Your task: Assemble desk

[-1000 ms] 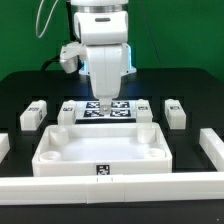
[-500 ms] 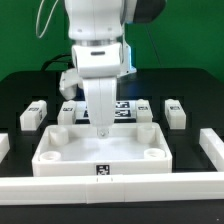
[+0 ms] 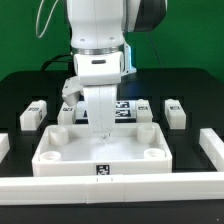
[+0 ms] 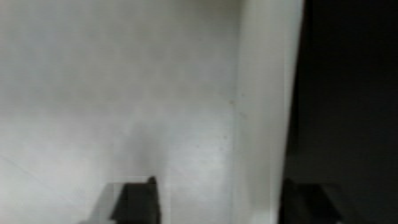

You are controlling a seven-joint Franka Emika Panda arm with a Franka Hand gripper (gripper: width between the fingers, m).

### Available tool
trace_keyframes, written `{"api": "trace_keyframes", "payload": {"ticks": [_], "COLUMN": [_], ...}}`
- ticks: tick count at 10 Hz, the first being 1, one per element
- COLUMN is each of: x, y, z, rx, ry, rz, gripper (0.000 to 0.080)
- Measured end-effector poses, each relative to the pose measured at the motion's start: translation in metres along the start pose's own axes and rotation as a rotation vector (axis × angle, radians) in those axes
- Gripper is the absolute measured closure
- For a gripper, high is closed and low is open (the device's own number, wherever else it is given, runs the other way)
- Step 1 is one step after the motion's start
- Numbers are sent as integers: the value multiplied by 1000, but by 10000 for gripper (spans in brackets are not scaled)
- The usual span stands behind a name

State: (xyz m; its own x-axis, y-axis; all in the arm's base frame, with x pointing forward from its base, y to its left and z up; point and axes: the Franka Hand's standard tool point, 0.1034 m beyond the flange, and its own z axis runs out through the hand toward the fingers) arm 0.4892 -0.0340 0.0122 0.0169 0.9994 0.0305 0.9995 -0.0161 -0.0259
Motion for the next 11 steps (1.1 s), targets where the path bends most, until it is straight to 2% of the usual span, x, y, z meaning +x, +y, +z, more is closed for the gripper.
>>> {"api": "trace_keyframes", "payload": {"ticks": [1, 2, 9, 10, 11], "x": [0, 0, 0, 11, 40], "y": [0, 0, 0, 9, 27], "z": [0, 0, 0, 0, 1], "rx": [0, -1, -2, -3, 1], "ry": [0, 0, 0, 1, 7], "rz": [0, 0, 3, 55, 41], "gripper": [640, 745, 745, 745, 745]}}
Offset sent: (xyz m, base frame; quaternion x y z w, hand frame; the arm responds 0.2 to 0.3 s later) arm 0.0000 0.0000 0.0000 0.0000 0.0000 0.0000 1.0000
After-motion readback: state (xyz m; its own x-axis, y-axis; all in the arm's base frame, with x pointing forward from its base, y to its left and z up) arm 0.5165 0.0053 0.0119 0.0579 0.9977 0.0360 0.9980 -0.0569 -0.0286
